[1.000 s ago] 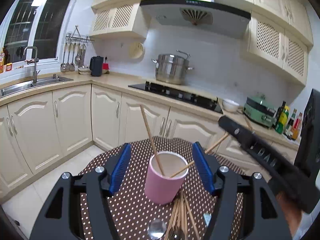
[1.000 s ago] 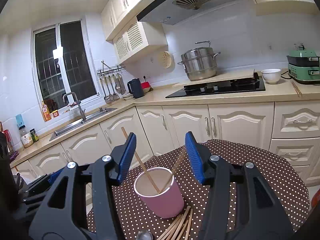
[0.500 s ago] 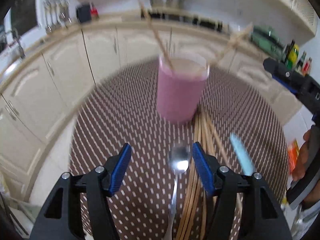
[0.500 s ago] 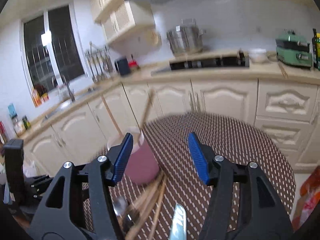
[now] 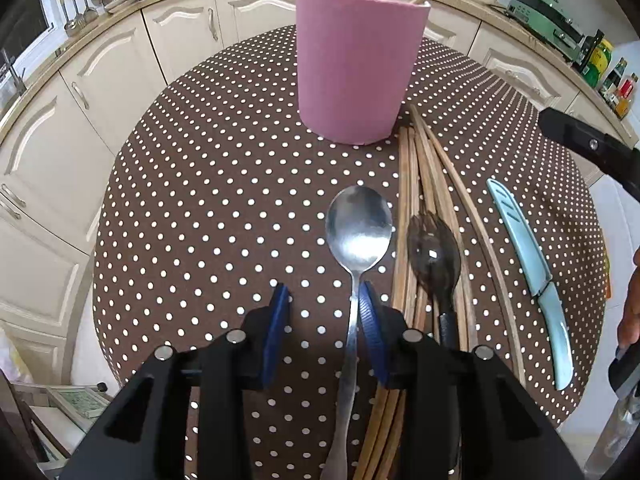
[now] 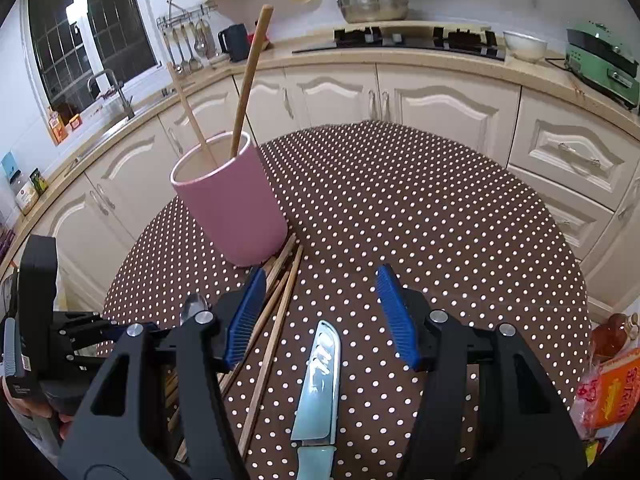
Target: Organize utensils
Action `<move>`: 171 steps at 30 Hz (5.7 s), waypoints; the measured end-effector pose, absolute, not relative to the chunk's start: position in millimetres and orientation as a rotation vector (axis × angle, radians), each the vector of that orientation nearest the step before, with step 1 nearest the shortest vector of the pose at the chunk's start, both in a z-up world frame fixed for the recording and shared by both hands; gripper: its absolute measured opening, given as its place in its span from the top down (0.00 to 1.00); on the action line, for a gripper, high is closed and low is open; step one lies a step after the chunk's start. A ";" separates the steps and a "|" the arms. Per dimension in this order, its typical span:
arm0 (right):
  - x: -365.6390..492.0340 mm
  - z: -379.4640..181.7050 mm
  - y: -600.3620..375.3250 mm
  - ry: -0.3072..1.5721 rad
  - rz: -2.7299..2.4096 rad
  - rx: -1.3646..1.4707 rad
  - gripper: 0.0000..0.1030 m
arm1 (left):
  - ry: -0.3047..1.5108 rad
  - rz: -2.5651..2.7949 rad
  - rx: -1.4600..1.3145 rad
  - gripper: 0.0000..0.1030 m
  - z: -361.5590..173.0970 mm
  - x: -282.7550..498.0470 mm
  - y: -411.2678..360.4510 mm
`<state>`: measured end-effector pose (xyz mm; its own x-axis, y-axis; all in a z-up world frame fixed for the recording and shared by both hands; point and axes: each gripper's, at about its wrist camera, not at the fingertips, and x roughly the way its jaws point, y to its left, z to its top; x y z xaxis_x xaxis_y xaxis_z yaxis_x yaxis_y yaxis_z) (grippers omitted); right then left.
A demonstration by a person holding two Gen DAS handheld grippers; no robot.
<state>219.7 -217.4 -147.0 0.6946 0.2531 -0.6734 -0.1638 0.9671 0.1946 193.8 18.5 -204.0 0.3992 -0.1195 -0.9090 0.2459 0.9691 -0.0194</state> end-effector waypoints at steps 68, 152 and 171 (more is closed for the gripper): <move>211.9 -85.5 -213.3 0.683 0.384 0.186 0.96 | 0.767 -0.299 -0.133 0.98 -105.6 185.9 23.6; 265.9 -120.4 -207.9 0.658 0.360 0.314 0.94 | 0.754 -0.307 -0.104 0.94 -124.3 198.4 43.2; 202.6 -46.1 -196.4 0.359 0.399 0.197 0.94 | 0.523 -0.408 -0.174 0.94 -78.1 181.2 38.1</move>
